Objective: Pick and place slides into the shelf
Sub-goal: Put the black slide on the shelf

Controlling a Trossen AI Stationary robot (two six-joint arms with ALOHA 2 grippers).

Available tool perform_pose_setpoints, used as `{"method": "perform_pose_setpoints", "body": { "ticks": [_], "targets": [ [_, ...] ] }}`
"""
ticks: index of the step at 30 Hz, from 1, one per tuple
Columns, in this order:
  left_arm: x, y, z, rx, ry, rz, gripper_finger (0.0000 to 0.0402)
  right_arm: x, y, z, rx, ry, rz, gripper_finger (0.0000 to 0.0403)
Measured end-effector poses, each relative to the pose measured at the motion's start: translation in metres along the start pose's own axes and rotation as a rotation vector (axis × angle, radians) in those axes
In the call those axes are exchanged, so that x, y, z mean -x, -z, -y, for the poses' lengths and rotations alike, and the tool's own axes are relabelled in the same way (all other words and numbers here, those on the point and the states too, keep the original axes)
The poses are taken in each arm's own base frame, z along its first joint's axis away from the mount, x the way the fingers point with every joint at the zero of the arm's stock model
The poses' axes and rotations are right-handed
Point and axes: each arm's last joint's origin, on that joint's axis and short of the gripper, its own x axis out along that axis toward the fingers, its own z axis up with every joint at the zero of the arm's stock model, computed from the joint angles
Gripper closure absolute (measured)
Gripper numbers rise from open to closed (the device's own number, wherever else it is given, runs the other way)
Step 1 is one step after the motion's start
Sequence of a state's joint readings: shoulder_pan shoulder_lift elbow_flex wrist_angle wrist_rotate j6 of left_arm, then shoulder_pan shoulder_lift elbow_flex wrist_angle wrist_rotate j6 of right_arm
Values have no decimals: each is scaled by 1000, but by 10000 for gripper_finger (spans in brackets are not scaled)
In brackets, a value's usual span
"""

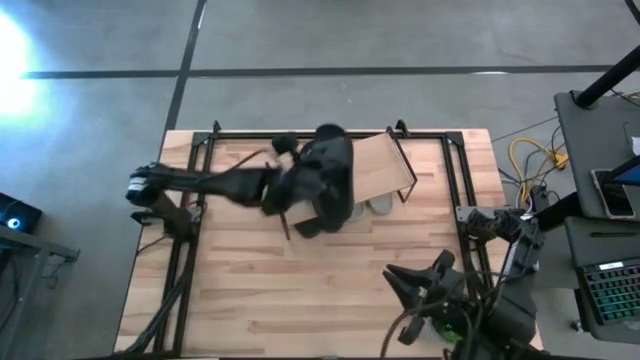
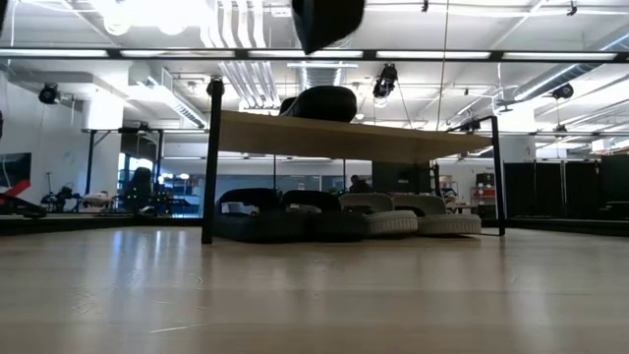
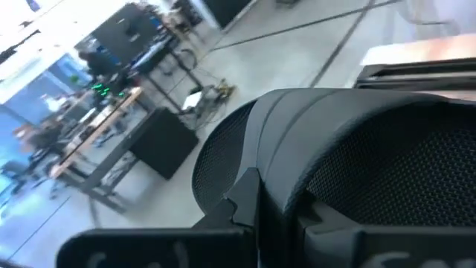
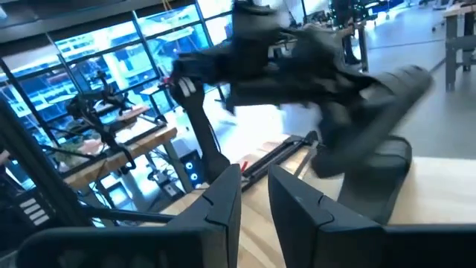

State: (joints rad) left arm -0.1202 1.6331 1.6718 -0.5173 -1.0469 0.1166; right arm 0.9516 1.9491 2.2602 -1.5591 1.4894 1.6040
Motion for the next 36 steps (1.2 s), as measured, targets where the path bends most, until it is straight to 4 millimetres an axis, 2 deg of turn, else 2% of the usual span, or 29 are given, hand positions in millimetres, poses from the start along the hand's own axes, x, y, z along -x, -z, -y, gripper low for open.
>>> {"method": "perform_pose_setpoints", "body": {
  "ticks": [6, 12, 15, 19, 22, 26, 29, 36],
  "targets": [
    [-63, -6, 9, -69, 5, -56, 401, 0, -24, -1, 31, -1, 19, 340],
    [-108, -15, 35, -203, -7, -69, 401, -4, -31, 3, -3, 13, 43, 340],
    [-122, -26, 46, -261, -7, -51, 401, -5, -35, 5, 0, 17, 51, 340],
    [-137, -39, 48, -289, -27, -40, 401, -7, -42, 9, -13, 24, 78, 340],
    [-152, -35, 47, -328, -12, -87, 402, -6, -46, 11, -23, 23, 79, 340],
    [-169, -17, 45, -389, 8, -172, 402, -6, -48, 12, -26, 23, 93, 340],
    [-176, -9, 41, -394, 15, -209, 402, -6, -49, 12, -22, 25, 93, 340],
    [-182, -6, 37, -386, 41, -214, 402, -8, -50, 13, -26, 30, 95, 340]
  ]
}}
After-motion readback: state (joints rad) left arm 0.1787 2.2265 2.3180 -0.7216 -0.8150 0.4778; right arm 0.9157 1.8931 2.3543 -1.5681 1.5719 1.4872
